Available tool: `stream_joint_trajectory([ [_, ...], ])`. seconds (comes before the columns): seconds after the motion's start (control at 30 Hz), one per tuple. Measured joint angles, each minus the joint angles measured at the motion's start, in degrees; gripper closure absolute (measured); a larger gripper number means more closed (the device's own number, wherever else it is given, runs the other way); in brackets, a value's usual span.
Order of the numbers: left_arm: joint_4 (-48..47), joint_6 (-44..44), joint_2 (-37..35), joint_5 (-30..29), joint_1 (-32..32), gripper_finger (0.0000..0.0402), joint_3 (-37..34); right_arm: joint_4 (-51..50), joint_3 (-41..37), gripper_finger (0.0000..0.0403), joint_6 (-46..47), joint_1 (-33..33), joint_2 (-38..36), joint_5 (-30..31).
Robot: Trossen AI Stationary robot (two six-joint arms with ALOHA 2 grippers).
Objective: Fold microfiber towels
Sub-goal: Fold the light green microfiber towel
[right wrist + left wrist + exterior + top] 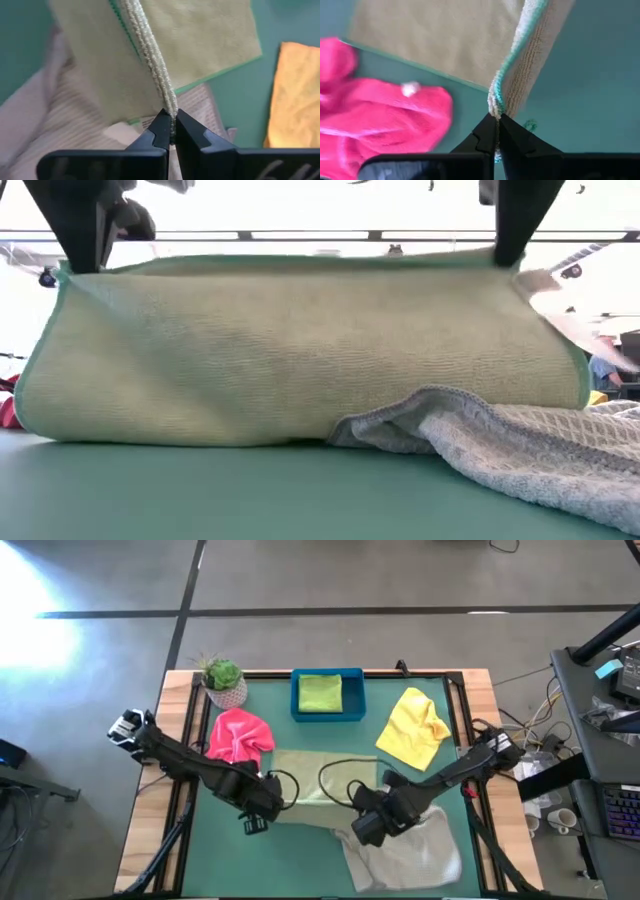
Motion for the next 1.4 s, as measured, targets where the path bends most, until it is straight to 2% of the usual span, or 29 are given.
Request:
stream_joint_trajectory([
  [0.17,1.0,0.2,0.0,-4.9,3.4,0.0401,0.0,0.3,-4.0,0.0394,-0.4,-4.2,0.2,0.0],
  [0.47,1.3,2.1,0.0,-5.2,13.3,0.0401,-2.7,2.2,-7.3,0.0394,-3.9,-13.6,0.3,0.0],
  [0.83,7.9,15.1,0.0,-5.0,22.2,0.0401,-5.1,2.3,-7.9,0.0394,-8.1,-19.4,0.3,-3.2],
  [0.97,8.7,19.4,0.0,-4.9,23.6,0.0401,-5.1,2.3,-8.1,0.0394,-9.2,-20.6,0.3,-4.3],
  [1.17,9.0,20.1,0.0,-5.0,23.7,0.0402,-5.1,2.5,-8.1,0.0392,-10.7,-20.7,0.3,-4.3],
  [1.27,9.9,22.3,0.0,-5.0,23.7,0.0399,-5.1,2.6,-8.1,0.0377,-10.8,-20.7,0.3,-4.2],
  [1.4,10.5,23.1,0.0,-5.0,23.7,0.0373,-5.1,2.8,-8.1,0.0345,-10.8,-20.8,0.3,-3.5],
])
